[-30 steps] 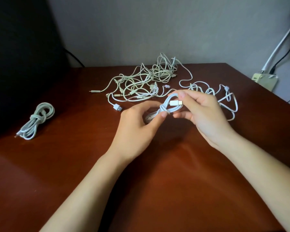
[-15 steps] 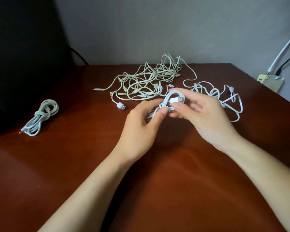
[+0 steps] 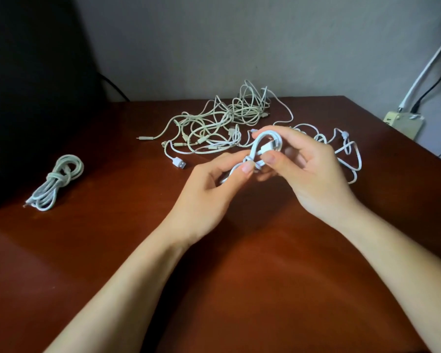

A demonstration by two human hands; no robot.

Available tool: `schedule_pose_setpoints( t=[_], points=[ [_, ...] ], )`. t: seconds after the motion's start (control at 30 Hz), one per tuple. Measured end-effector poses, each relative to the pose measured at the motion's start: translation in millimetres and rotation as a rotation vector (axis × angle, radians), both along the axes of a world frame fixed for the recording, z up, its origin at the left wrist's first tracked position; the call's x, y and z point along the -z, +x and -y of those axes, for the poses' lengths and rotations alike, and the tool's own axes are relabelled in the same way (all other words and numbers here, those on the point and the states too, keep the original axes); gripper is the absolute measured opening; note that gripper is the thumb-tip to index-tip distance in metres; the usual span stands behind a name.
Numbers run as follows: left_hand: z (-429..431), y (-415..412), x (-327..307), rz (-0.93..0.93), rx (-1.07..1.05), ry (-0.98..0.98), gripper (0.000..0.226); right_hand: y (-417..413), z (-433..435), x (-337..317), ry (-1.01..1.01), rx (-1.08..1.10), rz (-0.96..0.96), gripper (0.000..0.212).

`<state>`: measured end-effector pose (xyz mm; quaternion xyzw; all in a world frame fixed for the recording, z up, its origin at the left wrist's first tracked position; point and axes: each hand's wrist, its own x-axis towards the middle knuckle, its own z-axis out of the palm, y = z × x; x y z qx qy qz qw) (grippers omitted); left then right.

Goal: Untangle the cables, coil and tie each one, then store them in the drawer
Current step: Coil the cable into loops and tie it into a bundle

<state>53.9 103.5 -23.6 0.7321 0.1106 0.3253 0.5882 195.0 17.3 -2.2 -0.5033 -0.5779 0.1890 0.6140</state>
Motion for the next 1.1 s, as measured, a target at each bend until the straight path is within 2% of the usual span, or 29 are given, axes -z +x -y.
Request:
schedule_pose_setpoints(
  t=[0.1,0.2,0.37,0.53,0.8,0.97,1.1],
  points=[
    [0.4,0.6,-0.7,-0.013,-0.027,0.039,0.040,-2.0,0.4,0.1,0.028,0.023,0.040,0.020],
    [3.0,2.3,-1.5,-0.007,-0.040,0.045,0.040,-1.5,0.4,0.9,0.059,0.072,0.087,0.030],
    [6.8,4.1,-2.2,-0.036,-0.073,0.079,0.035,4.7,-0.7,5.0,0.050,0.202,0.280,0.027],
    [10.7,1.9,-4.5,-0.036,-0.100,0.106,0.029,4.5,-2.0,8.6,0.003,0.157,0.262,0.025],
    [13.1,0.2,-9.2,-0.059,-0.117,-0.019,0.033,3.6,-4.9,13.3,-0.003,0.170,0.276,0.018],
    [7.5,-0.1,-11.7,-0.080,0.007,-0.236,0.023,3.6,-8.4,14.0,-0.014,0.224,0.250,0.013],
    [5.9,-1.4,-12.5,-0.072,-0.001,-0.342,0.015,6.6,-8.4,12.4,-0.041,0.333,0.194,0.015]
  ],
)
